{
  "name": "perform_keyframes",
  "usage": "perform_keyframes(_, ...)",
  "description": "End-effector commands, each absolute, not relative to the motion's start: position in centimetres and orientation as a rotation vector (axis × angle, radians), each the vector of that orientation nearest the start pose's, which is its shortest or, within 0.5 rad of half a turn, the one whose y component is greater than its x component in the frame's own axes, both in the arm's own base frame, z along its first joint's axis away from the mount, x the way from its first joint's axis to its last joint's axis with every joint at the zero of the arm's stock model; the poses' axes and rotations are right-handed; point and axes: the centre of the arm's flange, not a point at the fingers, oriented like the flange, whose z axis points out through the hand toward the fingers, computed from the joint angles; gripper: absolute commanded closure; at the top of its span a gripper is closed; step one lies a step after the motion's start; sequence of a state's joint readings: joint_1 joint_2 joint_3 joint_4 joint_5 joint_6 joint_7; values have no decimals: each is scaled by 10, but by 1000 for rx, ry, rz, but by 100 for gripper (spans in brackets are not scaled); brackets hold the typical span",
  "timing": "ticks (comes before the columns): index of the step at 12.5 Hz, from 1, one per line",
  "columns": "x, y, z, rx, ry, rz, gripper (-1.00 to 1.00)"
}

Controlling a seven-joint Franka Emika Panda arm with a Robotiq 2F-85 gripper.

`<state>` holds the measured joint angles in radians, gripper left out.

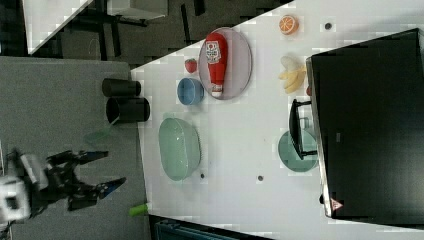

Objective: Drag strainer left to right.

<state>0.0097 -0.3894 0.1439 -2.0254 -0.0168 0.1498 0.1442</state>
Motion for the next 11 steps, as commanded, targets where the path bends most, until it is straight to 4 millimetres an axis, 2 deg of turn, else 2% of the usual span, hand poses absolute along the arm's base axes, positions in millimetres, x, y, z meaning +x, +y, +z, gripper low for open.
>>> perform_keyframes(1,441,155,547,-2936,1383,-55,-100)
perform_keyframes(4,448,233,489,-2845,1565,-50,-100)
perform_keyframes(6,451,275,444,-2750,1685,-17,-100)
perform_keyframes(8,450,304,397,-2652,1794,41,-100)
perform_keyframes(11,449,322,325,-2484,1958,136,-100)
